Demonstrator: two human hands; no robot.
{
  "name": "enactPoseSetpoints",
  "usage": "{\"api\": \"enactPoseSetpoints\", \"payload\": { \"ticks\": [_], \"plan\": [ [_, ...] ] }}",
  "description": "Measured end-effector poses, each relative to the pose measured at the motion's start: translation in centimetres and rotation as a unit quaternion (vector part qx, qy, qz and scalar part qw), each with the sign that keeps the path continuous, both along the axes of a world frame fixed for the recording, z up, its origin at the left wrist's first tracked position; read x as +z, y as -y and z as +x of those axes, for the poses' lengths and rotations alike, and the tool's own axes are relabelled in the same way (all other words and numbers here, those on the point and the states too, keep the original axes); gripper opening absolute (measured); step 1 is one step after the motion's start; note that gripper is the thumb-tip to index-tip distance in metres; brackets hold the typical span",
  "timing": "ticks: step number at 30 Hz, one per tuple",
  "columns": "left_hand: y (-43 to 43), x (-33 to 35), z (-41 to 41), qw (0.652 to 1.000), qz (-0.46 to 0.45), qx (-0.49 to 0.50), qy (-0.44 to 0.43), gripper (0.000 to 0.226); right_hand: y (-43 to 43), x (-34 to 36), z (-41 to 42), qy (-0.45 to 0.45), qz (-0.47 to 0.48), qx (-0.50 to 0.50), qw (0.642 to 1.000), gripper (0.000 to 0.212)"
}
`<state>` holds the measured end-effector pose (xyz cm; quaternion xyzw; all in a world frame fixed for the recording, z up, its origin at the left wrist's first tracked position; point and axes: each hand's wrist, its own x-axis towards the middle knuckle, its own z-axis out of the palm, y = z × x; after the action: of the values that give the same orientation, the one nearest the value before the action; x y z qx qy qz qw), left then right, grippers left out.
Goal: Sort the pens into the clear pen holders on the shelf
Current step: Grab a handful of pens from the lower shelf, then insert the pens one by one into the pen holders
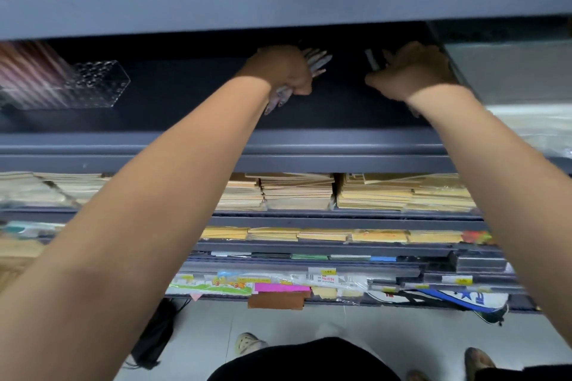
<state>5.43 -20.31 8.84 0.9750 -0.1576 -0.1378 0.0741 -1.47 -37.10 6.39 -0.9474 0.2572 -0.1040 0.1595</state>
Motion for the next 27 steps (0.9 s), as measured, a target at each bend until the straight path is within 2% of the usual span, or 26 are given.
{"api": "enactPoseSetpoints", "payload": {
  "ticks": [3,6,9,11,15,17,19,23,25,27],
  "plan": [
    [-0.1,0.2,-0.7,1.000,0.001,0.000,0.024,0.028,-0.8,0.7,-1.8,0.011,0.147,0.009,0.989,0.033],
    [-0.3,0.3,-1.3,0.999,-0.037,0.018,-0.001,0.021,-1.0,0.0,-2.6,0.046,0.295,0.030,0.954,0.027],
    [-1.3,-0.4,-1.5,0.983,-0.159,0.093,-0.007,0.017,-0.9,-1.2,-3.5,0.040,0.375,0.063,0.924,0.034],
    [-2.1,-0.9,-1.8,0.957,-0.253,0.144,-0.008,0.011,-1.0,-1.9,-4.0,0.020,0.407,0.085,0.909,0.036],
    [-4.1,-1.2,-3.3,0.888,-0.400,0.223,-0.040,0.009,-2.3,-1.8,-4.9,0.028,0.467,0.117,0.876,0.032],
    [-5.7,-1.2,-4.8,0.834,-0.489,0.249,-0.059,0.005,-3.4,-1.4,-5.5,0.036,0.506,0.153,0.848,0.026],
    [-7.7,-1.3,-6.8,0.770,-0.573,0.268,-0.079,0.010,-4.7,-1.3,-6.2,0.028,0.533,0.196,0.822,0.019],
    [-12.4,-2.3,-11.4,0.683,-0.676,0.254,-0.110,0.002,-8.7,-2.1,-7.1,0.041,0.539,0.264,0.799,0.011],
    [-15.3,-3.7,-13.6,0.633,-0.718,0.263,-0.118,0.025,-11.2,-2.6,-7.3,0.056,0.551,0.294,0.779,0.013],
    [-18.3,-5.4,-15.5,0.589,-0.751,0.278,-0.108,0.050,-14.0,-3.3,-7.3,0.041,0.576,0.338,0.743,0.015]
  ]
}}
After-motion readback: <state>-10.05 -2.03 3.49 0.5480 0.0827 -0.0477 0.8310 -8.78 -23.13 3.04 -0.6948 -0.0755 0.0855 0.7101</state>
